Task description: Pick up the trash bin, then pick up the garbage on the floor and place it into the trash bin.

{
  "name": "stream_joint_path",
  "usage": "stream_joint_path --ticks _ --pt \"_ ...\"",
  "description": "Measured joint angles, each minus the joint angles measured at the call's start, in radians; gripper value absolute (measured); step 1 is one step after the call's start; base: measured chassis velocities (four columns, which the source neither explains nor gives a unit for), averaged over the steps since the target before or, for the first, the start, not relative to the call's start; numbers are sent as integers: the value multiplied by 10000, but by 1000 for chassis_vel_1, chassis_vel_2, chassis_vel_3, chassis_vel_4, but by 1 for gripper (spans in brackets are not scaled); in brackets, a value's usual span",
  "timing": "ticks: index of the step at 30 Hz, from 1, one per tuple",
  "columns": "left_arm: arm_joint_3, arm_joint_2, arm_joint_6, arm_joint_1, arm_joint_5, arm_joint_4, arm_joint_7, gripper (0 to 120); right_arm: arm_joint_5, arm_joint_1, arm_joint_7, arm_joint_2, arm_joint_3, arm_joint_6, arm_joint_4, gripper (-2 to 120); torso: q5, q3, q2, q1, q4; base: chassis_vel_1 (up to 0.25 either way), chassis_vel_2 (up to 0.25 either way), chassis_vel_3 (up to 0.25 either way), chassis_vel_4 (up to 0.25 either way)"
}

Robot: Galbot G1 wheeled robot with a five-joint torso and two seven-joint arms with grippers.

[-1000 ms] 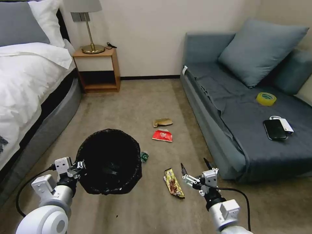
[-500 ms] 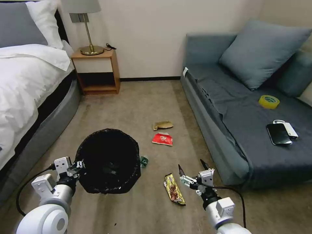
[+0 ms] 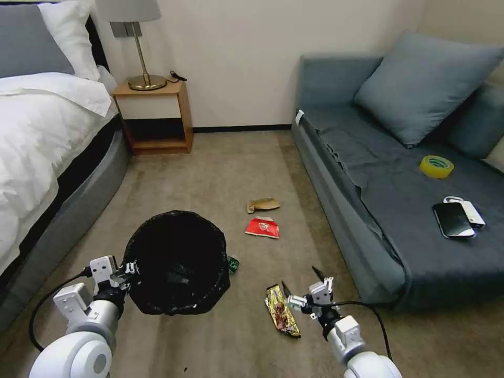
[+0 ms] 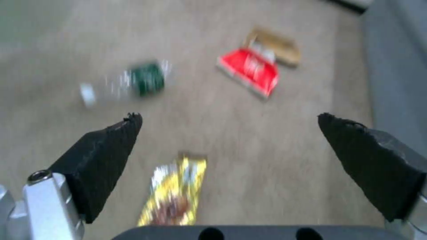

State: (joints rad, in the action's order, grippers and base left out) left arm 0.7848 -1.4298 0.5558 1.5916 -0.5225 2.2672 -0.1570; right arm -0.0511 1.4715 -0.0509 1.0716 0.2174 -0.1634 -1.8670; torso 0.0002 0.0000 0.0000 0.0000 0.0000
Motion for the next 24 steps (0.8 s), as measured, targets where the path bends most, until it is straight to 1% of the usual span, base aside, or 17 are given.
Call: stream_joint_path --ticks 1,2,3,4,5,7,8,9,10,11,12,13,15,17,18,22,24 --pt "3 -5 -12 -3 8 -43 10 4 -175 -180 77 -250 -198 -172 79 100 -2 0 0 0 1 0 0 0 0" --pt "8 2 -22 -16 10 -125 43 4 -624 -558 187 -731 -619 -496 218 100 -2 1 -1 0 0 0 0 0 0" --pt "8 2 -22 -16 10 -125 43 4 -624 -558 187 -731 -619 -496 218 100 -2 1 -1 0 0 0 0 0 0" --pt "26 41 -25 -46 9 -212 80 4 -1231 -1003 275 -1221 -1069 -866 349 100 2 0 0 0 0 0 0 0 0" --pt "30 81 -26 -73 6 -250 90 4 -1589 -1269 309 -1471 -1304 -1099 418 100 -1 1 0 0 0 0 0 0 0" --pt "40 167 -27 -108 -7 -298 102 4 -2251 -1817 327 -1908 -1757 -1428 569 100 -2 0 0 0 1 0 0 0 0" --pt "40 167 -27 -108 -7 -298 102 4 -2251 -1817 327 -1908 -1757 -1428 569 100 -2 0 0 0 1 0 0 0 0" --pt "41 227 -26 -123 -22 -320 107 4 -2778 -2376 250 -2282 -2222 -1607 806 100 2 0 0 0 0 0 0 0 0" --pt "42 263 -23 -131 -29 -330 110 4 -2921 -2726 105 -2492 -2490 -1670 1005 100 0 0 0 0 1 0 0 0 0" --pt "41 280 -20 -136 -34 -336 112 4 -2936 -2996 -41 -2628 -2716 -1682 1184 100 -2 0 0 0 1 0 0 0 0" --pt "41 315 -3 -143 -47 -355 118 4 -2777 -3674 -557 -2951 -3401 -1677 1698 100 0 0 0 0 1 0 0 0 0" --pt "40 326 11 -145 -48 -372 123 4 -2680 -4065 -850 -3094 -3836 -1679 1993 100 0 1 0 0 -1 0 0 0 0" --pt "41 328 14 -145 -48 -378 125 4 -2674 -4253 -967 -3149 -4056 -1689 2126 100 -1 0 0 0 0 0 0 0 0" --pt "29 328 30 -156 -46 -425 134 4 -2754 -4971 -1409 -3346 -4976 -1772 2644 100 3 0 -1 1 0 0 0 0 0" --pt "29 328 30 -156 -46 -425 134 4 -2754 -4971 -1409 -3346 -4976 -1772 2644 100 3 0 -1 1 0 0 0 0 0" --pt "24 270 32 -160 -15 -493 177 4 -2788 -6111 -2138 -3624 -6354 -1776 3376 100 0 0 0 0 -1 0 0 0 0" --pt "37 242 30 -165 -1 -514 190 4 -2826 -6336 -2257 -3646 -6603 -1776 3486 100 0 1 0 0 -1 0 0 0 0"
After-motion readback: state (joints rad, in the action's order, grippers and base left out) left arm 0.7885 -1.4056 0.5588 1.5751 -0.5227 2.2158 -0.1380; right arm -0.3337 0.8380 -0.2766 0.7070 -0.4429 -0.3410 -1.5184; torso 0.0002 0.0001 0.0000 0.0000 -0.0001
